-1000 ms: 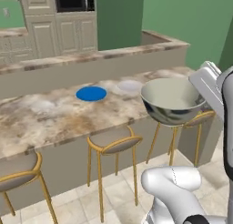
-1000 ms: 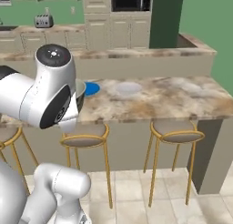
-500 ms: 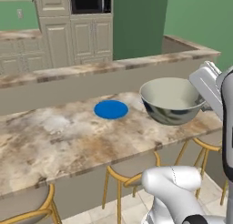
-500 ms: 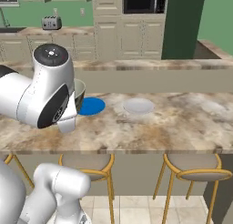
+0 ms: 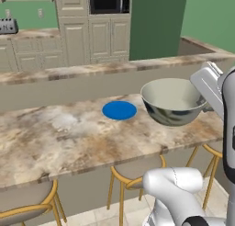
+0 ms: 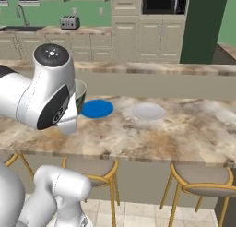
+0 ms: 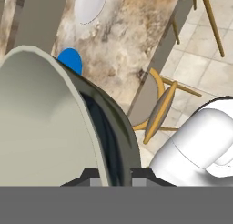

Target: Move the bowls from the cabinet to the plates on the dining table.

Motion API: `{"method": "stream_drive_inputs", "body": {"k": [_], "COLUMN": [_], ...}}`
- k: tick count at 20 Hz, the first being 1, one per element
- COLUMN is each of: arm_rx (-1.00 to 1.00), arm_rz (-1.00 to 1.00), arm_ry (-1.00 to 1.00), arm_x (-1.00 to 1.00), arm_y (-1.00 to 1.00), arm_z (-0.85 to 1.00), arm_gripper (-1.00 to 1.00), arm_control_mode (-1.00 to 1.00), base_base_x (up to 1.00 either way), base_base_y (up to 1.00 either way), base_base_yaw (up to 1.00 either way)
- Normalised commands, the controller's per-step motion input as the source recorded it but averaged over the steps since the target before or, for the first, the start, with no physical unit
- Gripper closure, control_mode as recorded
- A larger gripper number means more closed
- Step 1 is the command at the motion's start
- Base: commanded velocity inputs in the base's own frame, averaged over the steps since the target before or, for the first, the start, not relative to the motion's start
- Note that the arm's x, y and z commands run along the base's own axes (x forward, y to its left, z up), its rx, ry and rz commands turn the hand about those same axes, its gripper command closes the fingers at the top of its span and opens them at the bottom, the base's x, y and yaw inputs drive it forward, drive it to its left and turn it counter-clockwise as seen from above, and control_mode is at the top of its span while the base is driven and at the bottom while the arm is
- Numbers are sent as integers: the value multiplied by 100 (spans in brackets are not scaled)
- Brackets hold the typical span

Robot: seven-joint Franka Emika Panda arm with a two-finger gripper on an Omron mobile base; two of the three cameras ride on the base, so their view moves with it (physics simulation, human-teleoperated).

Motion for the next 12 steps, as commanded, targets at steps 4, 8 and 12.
{"method": "stream_drive_inputs", "body": {"k": [4,8,12], "arm_rx": [0,0,0], "arm_rz": [0,0,0], "arm_ry": [0,0,0], "arm_x": [0,0,0], "arm_y": [0,0,0], "arm_z": [0,0,0], "arm_gripper": [100,100,100], "arm_control_mode": [100,100,100], "base_base_x": [56,13,0], "base_base_y": [-20,-10,0], "base_base_yaw": [18,4,0]}}
